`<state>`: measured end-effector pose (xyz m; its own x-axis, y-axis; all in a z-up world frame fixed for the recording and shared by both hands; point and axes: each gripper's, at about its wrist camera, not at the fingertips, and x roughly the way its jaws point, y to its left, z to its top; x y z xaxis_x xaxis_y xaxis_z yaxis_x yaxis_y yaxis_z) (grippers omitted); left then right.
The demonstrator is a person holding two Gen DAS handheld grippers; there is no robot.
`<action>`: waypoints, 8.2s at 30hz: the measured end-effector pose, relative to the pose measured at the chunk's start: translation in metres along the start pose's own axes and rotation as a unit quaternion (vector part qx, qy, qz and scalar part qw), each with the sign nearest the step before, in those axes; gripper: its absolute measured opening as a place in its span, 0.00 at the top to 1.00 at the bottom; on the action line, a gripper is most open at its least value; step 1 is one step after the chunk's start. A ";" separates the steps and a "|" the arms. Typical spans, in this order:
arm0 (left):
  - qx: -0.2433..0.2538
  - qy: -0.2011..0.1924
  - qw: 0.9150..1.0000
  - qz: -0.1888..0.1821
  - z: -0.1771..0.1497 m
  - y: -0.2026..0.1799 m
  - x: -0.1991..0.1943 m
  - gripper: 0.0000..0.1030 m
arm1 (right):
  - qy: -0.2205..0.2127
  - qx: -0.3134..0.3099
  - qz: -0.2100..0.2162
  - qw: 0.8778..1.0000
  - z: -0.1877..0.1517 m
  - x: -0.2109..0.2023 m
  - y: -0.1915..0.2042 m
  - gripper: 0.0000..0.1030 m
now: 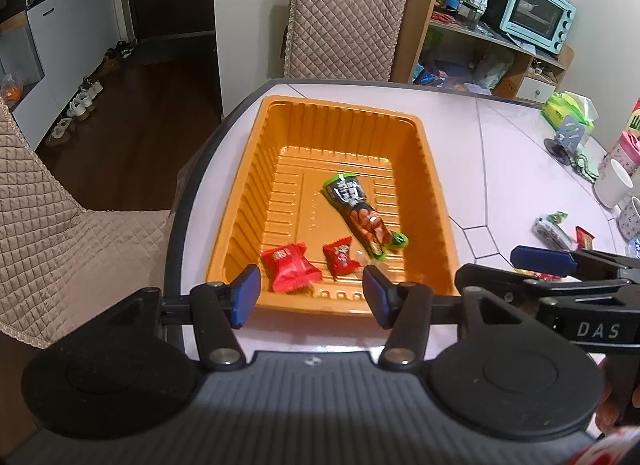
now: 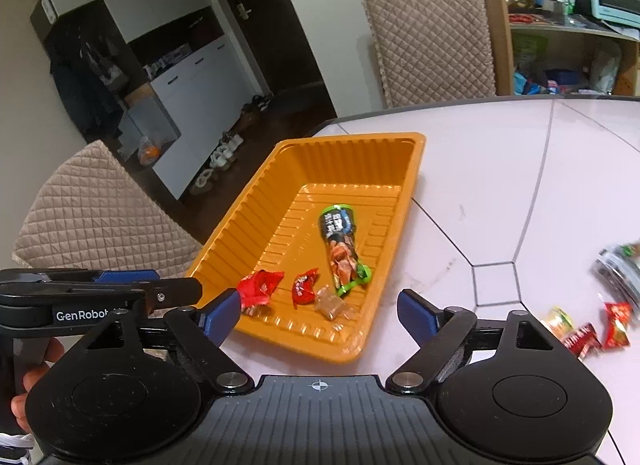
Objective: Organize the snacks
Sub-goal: 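Move both open tools away from the tray toward the remaining snacks, then grasp the red wrapped candy with the left tool, then move the right tool to the clear dark-strip packet while the left tool holds the red candy, then grasp the clear dark-strip packet with the right tool, then carry the red candy and clear packet with both tools over the orange tray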
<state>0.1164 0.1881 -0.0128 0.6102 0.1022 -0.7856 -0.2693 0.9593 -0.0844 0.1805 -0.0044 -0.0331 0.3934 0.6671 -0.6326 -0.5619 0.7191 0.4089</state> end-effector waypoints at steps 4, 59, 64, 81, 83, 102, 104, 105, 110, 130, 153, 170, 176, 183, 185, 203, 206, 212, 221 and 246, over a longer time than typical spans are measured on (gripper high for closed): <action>0.002 -0.001 1.000 -0.010 -0.011 -0.012 -0.011 0.48 | -0.008 0.011 -0.003 1.000 -0.010 -0.023 -0.010 0.16; 0.289 0.004 0.940 -0.181 -0.048 -0.256 0.072 0.55 | -0.032 0.211 -0.220 0.952 -0.115 -0.164 -0.172 0.16; 0.303 0.008 0.935 -0.183 -0.044 -0.265 0.095 0.59 | -0.033 0.224 -0.229 0.947 -0.114 -0.161 -0.182 0.16; 0.320 0.026 0.929 -0.185 -0.039 -0.279 0.137 0.68 | -0.024 0.244 -0.246 0.938 -0.115 -0.155 -0.193 0.16; 0.318 0.029 0.929 -0.186 -0.038 -0.279 0.139 0.68 | -0.025 0.244 -0.246 0.938 -0.114 -0.154 -0.193 0.16; 0.299 0.058 0.930 -0.205 -0.049 -0.275 0.136 0.80 | -0.020 0.245 -0.248 0.937 -0.110 -0.150 -0.196 0.16; 0.295 0.062 0.930 -0.210 -0.050 -0.274 0.134 0.80 | -0.020 0.246 -0.248 0.937 -0.110 -0.150 -0.197 0.16; 0.294 0.063 0.930 -0.212 -0.050 -0.274 0.133 0.80 | -0.019 0.247 -0.248 0.936 -0.111 -0.150 -0.197 0.16; 0.286 0.067 0.932 -0.213 -0.045 -0.275 0.139 0.77 | -0.019 0.248 -0.249 0.936 -0.111 -0.150 -0.198 0.16; 0.249 0.046 0.945 -0.207 -0.029 -0.259 0.128 0.79 | -0.030 0.206 -0.236 0.949 -0.098 -0.137 -0.201 0.16; 0.172 0.042 0.975 -0.135 0.022 -0.206 0.144 0.79 | -0.030 0.000 -0.146 0.989 0.000 -0.035 -0.227 0.37; 0.156 0.042 0.978 -0.128 0.030 -0.195 0.151 0.79 | 0.063 -0.102 -0.116 0.986 0.006 0.010 -0.254 0.56; 0.153 0.042 0.980 -0.125 0.029 -0.193 0.149 0.79 | 0.056 -0.119 -0.110 0.985 0.005 0.009 -0.250 0.62; 0.147 0.033 0.981 -0.119 0.030 -0.192 0.139 0.79 | 0.015 -0.113 -0.113 0.987 0.015 -0.005 -0.238 0.63; 0.145 0.028 0.982 -0.118 0.030 -0.192 0.133 0.79 | 0.001 -0.104 -0.113 0.988 0.018 -0.013 -0.234 0.63; 0.115 -0.012 0.987 -0.109 0.009 -0.186 0.050 0.79 | -0.037 -0.051 -0.089 0.994 0.004 -0.087 -0.170 0.63; 0.106 -0.020 0.989 -0.104 0.001 -0.181 0.032 0.79 | -0.039 -0.043 -0.078 0.995 -0.003 -0.100 -0.157 0.63; 0.088 -0.033 0.991 -0.091 -0.020 -0.164 -0.005 0.79 | -0.035 -0.040 -0.050 0.997 -0.020 -0.115 -0.124 0.63; 0.055 -0.038 0.996 -0.063 -0.040 -0.123 -0.036 0.79 | -0.008 -0.029 -0.003 1.000 -0.043 -0.106 -0.066 0.62; 0.043 -0.051 0.997 -0.033 0.036 0.001 0.016 0.79 | 0.007 0.028 -0.001 1.000 0.025 0.038 0.014 0.62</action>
<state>0.1529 0.2006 -0.0031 0.6986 0.0595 -0.7130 -0.1628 0.9836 -0.0774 0.2059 0.0358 -0.0354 0.3837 0.6631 -0.6427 -0.5200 0.7303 0.4431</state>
